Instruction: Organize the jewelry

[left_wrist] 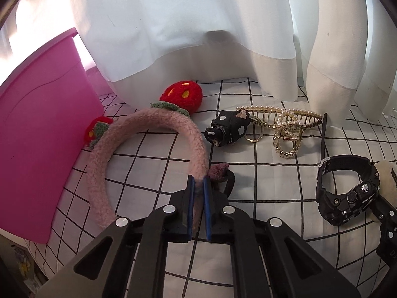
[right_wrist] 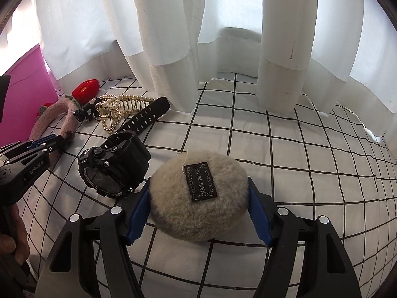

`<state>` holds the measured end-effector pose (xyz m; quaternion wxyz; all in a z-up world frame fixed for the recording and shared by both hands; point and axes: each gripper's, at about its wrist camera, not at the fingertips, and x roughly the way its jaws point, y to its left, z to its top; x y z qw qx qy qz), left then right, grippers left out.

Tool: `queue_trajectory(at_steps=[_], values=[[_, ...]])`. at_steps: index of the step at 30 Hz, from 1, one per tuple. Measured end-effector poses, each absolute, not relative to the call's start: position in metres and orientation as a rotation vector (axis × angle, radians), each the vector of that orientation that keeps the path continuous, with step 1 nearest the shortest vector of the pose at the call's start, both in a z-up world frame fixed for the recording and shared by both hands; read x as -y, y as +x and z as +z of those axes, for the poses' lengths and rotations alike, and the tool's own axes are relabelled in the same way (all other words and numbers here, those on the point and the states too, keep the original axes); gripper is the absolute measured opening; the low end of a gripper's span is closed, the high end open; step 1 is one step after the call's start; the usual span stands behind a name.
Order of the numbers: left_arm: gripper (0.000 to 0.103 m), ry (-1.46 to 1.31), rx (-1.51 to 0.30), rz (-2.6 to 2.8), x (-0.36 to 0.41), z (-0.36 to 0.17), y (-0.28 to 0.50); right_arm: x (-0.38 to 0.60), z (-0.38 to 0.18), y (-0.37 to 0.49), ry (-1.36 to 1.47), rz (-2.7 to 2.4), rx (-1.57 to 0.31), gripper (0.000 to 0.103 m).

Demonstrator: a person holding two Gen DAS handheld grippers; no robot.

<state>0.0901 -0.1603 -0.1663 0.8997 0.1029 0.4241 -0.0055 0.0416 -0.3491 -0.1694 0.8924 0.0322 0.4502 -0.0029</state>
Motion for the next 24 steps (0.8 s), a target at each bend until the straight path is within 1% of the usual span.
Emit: queue_trajectory(at_steps=[4, 6, 11, 14, 20, 24], values=[[0.005, 0.153, -0.800, -0.015, 0.147, -0.148, 0.080, 0.349, -0.169, 0.039, 0.064, 0.001, -0.926, 0.068], [0.002, 0.117, -0.768, -0.036, 0.143, -0.136, 0.075, 0.348, -0.169, 0.038, 0.055, 0.003, -0.922, 0.068], [0.002, 0.096, -0.753, -0.076, 0.144, -0.124, 0.069, 0.346, -0.168, 0.036, 0.061, 0.009, -0.916, 0.068], [0.002, 0.112, -0.770, -0.088, 0.148, -0.132, 0.075, 0.344, -0.168, 0.034, 0.060, 0.011, -0.917, 0.068], [0.002, 0.111, -0.863, -0.168, 0.156, -0.151, 0.079, 0.347, -0.168, 0.038, 0.063, 0.015, -0.927, 0.068], [0.004, 0.100, -0.944, -0.189, 0.159, -0.167, 0.088, 0.347, -0.168, 0.039, 0.065, 0.020, -0.929, 0.068]])
